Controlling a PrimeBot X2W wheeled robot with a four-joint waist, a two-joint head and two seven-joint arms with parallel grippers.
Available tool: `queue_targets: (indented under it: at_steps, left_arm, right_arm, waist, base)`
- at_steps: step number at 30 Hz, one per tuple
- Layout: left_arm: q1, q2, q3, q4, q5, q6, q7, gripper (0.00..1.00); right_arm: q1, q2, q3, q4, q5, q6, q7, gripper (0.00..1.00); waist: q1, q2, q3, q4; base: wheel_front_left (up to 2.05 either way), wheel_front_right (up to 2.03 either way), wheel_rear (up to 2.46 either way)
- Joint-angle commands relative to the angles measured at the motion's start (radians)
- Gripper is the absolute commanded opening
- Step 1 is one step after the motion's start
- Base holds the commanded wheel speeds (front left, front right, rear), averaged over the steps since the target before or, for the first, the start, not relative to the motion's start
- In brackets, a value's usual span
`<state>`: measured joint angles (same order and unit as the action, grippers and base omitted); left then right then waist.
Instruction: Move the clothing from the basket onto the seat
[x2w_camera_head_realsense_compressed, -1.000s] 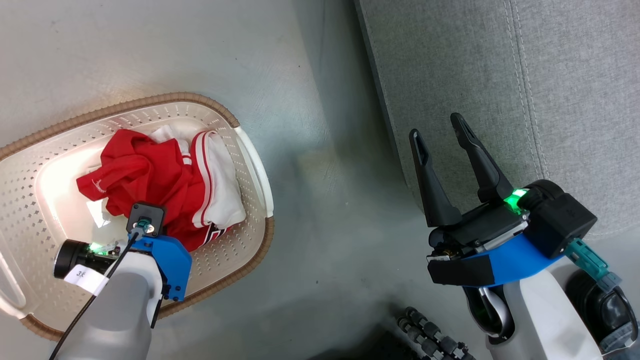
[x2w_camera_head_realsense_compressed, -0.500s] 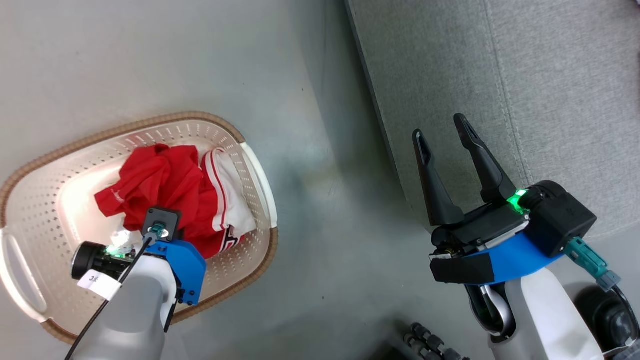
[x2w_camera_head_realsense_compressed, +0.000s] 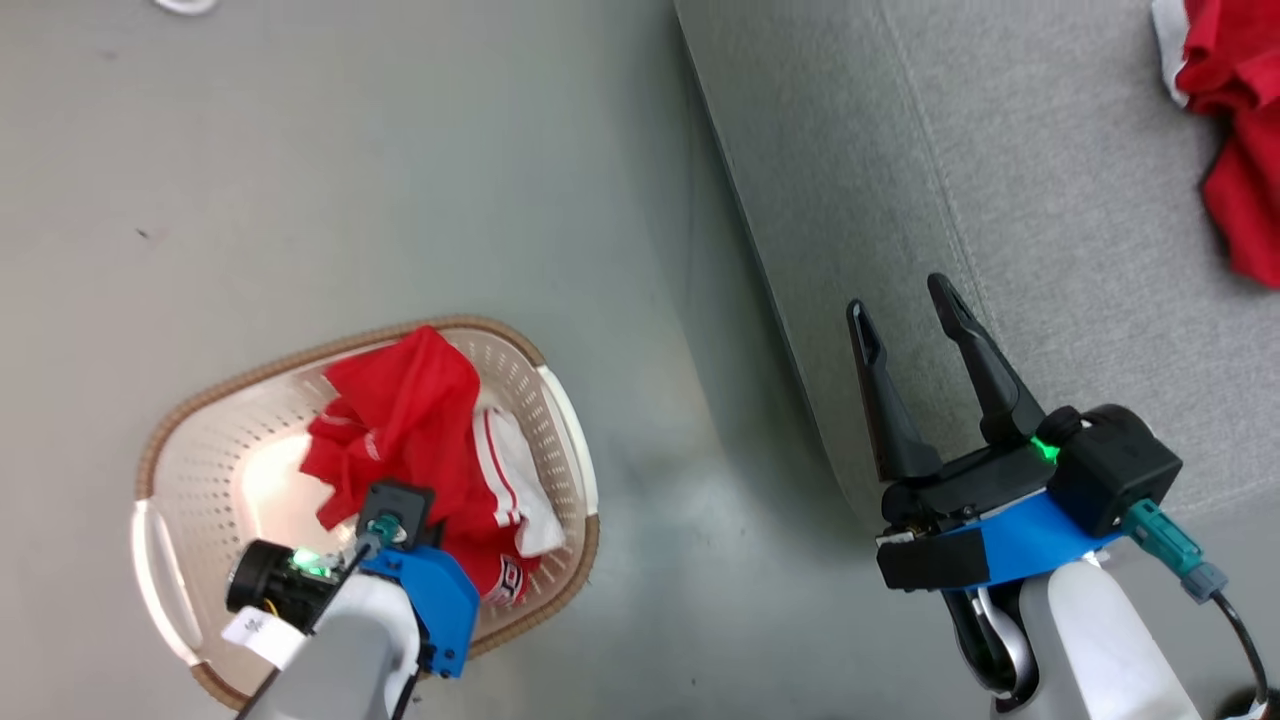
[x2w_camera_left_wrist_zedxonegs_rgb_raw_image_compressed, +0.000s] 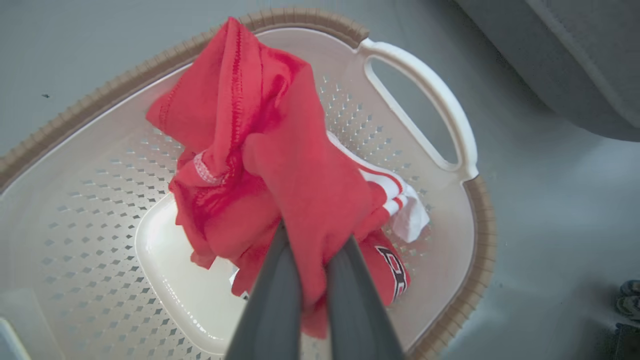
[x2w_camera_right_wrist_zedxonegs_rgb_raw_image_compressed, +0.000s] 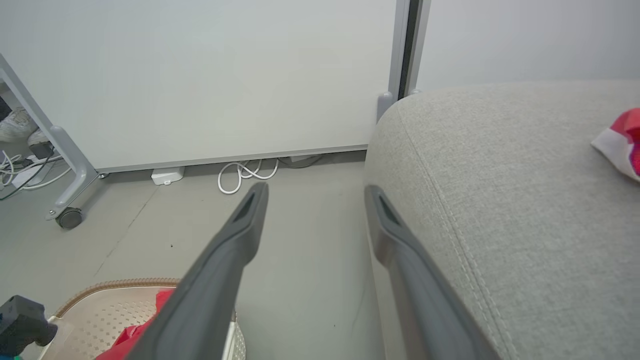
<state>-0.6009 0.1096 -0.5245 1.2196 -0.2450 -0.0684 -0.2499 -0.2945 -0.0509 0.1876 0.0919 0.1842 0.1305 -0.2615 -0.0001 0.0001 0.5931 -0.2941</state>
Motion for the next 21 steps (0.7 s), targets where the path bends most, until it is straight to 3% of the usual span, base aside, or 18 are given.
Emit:
queue_targets:
  at_steps: [1, 21]
  left_arm:
    - [0.019, -0.009, -0.002, -0.01, -0.005, -0.006, -0.01, 0.0]
    - [0.164, -0.058, -0.062, -0.22, -0.049, -0.051, -0.017, 0.0]
  right_arm:
    - [0.014, 0.001, -0.004, 0.007, -0.006, 0.001, -0.005, 1.0]
    - [0.167, 0.001, -0.049, 0.009, -0.055, 0.001, 0.07, 1.0]
  waist:
    - [0.0001, -0.0001, -0.074, 0.028]
    - [0.0001, -0.0001, -0.422, 0.178]
  base:
    - [0.0, 0.0, 0.0]
    - [0.0, 0.0, 0.0]
